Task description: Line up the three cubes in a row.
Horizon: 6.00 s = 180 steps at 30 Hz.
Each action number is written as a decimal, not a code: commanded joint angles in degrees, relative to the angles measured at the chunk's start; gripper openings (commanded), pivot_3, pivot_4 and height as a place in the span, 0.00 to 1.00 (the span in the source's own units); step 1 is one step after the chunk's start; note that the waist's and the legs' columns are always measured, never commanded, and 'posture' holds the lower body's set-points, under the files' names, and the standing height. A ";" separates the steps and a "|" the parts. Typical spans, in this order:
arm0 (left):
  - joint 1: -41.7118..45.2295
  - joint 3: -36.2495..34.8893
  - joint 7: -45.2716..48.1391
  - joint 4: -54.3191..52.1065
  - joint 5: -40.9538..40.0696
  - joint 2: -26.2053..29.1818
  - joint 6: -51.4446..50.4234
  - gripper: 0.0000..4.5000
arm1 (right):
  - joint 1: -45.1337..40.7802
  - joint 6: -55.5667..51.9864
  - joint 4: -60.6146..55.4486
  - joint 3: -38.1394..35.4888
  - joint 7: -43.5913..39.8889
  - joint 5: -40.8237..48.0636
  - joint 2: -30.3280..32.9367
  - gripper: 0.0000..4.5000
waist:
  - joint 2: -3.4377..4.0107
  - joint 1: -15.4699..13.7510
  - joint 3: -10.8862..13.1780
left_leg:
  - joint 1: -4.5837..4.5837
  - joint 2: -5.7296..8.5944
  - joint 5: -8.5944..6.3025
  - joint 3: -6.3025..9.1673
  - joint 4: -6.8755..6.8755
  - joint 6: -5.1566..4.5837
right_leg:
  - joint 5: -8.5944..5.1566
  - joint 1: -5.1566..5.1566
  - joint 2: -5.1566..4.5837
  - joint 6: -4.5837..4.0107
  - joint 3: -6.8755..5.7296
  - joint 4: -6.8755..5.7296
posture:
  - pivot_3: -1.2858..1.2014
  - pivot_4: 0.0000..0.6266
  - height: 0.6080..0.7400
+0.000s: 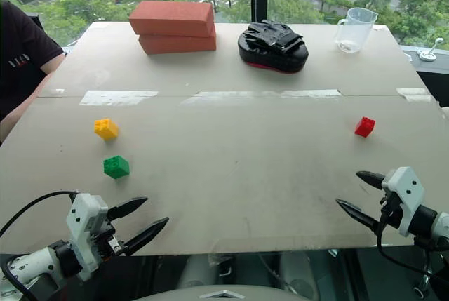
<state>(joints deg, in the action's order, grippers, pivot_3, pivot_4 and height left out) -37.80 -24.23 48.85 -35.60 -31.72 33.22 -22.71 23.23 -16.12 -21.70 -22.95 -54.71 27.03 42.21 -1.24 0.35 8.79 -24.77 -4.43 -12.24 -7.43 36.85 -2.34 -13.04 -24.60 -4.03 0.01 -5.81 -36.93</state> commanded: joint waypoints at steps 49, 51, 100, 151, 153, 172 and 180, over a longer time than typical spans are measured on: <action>34.33 15.58 -12.02 -13.41 -18.72 8.53 -16.02 1.00 | -56.41 -35.88 19.12 15.93 20.96 -3.83 -7.46 0.29 | 0.26 0.04 -0.04 | 0.03 0.23 0.17 0.17 0.34 -0.27 | 0.20 0.02 0.95 0.23 0.97 -0.47 | 0.52 0.24 1.00; 31.36 12.68 -11.52 -13.87 -21.08 9.21 -16.24 1.00 | -60.07 -29.17 20.15 25.62 5.89 -5.18 -3.68 0.29 | 0.33 0.75 0.01 | 0.07 0.19 0.16 0.14 0.27 -0.26 | 0.21 -0.03 1.04 0.25 1.05 -0.44 | 0.52 0.24 1.00; 11.90 -6.91 -3.19 -14.56 -21.43 13.73 -10.29 1.00 | -79.73 8.57 58.82 46.34 -25.22 -27.53 -16.05 0.29 | 0.31 0.48 0.12 | 0.05 0.17 0.04 0.04 0.31 -0.01 | 0.17 -0.06 0.83 -0.14 0.91 -0.38 | 0.52 0.24 1.00; 41.03 3.74 -26.79 9.10 -2.67 -1.85 -15.50 0.29 | -42.69 -5.29 -4.04 22.16 -7.76 4.40 -6.02 1.00 | -0.16 -1.74 0.08 | -0.01 0.22 -0.03 0.48 0.45 0.00 | 0.11 -0.01 0.36 -0.09 0.44 -0.53 | 0.52 0.24 1.00; 46.84 10.68 -12.80 14.60 -2.63 3.35 -13.68 0.29 | -40.88 -8.93 -5.73 20.40 -4.73 7.98 -6.28 1.00 | -0.16 -2.12 0.08 | -0.03 0.27 -0.03 0.50 0.47 0.00 | 0.12 0.02 0.23 -0.09 0.35 -0.55 | 0.52 0.24 1.00; 95.95 39.41 43.04 94.14 25.41 -2.59 36.39 0.29 | -15.28 -16.70 -21.15 2.10 5.60 13.01 2.82 1.00 | -0.32 -1.10 0.31 | -0.25 0.29 0.07 0.32 0.51 -0.35 | 0.24 0.01 0.54 0.21 -0.08 -0.22 | 0.52 0.24 1.00; 99.73 38.43 41.65 102.01 29.41 -7.17 41.61 0.29 | -12.57 -17.76 -23.07 -0.06 7.42 14.84 3.87 1.00 | -0.37 -1.25 0.33 | -0.34 0.29 0.07 0.55 0.53 -0.36 | 0.25 0.01 0.57 0.20 -0.22 -0.24 | 0.52 0.24 1.00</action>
<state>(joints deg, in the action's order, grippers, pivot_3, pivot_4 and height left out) 60.58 15.68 90.80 66.02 -2.91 26.39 17.52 10.38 -33.80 -42.57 -20.84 -47.72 40.65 45.30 -1.61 -0.90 9.12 -25.11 -4.14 -12.17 -6.87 37.38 -2.70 -12.79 -24.59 -3.46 0.22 -6.04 -37.16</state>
